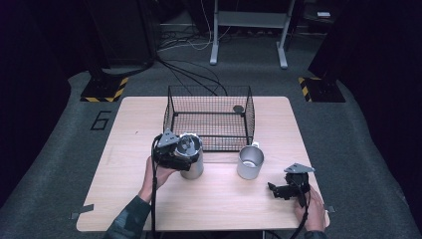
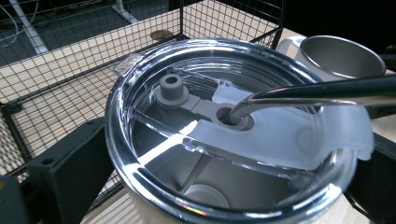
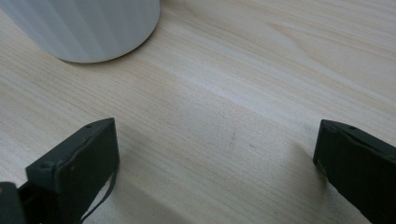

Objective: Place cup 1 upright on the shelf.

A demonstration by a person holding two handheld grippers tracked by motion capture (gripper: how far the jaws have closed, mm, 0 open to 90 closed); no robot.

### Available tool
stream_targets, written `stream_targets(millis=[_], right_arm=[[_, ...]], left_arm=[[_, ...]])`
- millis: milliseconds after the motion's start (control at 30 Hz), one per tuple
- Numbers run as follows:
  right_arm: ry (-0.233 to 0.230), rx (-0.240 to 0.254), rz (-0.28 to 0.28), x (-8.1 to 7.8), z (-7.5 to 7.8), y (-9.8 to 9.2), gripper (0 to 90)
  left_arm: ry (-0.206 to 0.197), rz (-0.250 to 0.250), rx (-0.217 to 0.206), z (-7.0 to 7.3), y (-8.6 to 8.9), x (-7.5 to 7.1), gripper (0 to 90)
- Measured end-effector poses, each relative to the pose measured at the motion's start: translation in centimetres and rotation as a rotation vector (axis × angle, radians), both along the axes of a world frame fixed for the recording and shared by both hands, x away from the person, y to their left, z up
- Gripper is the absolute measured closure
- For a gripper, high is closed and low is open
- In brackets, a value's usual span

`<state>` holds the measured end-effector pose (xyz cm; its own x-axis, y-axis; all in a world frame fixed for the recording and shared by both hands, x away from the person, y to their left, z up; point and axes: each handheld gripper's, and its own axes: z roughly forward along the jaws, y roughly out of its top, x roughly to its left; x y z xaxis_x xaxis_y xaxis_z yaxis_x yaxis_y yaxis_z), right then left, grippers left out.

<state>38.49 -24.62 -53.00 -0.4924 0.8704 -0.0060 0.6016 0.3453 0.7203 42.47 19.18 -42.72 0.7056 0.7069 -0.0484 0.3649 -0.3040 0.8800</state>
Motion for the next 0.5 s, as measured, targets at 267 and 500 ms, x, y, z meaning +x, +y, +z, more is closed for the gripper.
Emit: stream_targets(millis=[267,500], right_arm=[[0.0,0.0,0.0,0.0,0.0,0.0,0.0],[0.0,0.0,0.0,0.0,0.0,0.0,0.0]], left_arm=[[-0.015,0.007,-0.007,-0.01,-0.5,0.12,1.7],[-0.018,0.006,-0.011,-0.14,-0.61,0.34,2.2]])
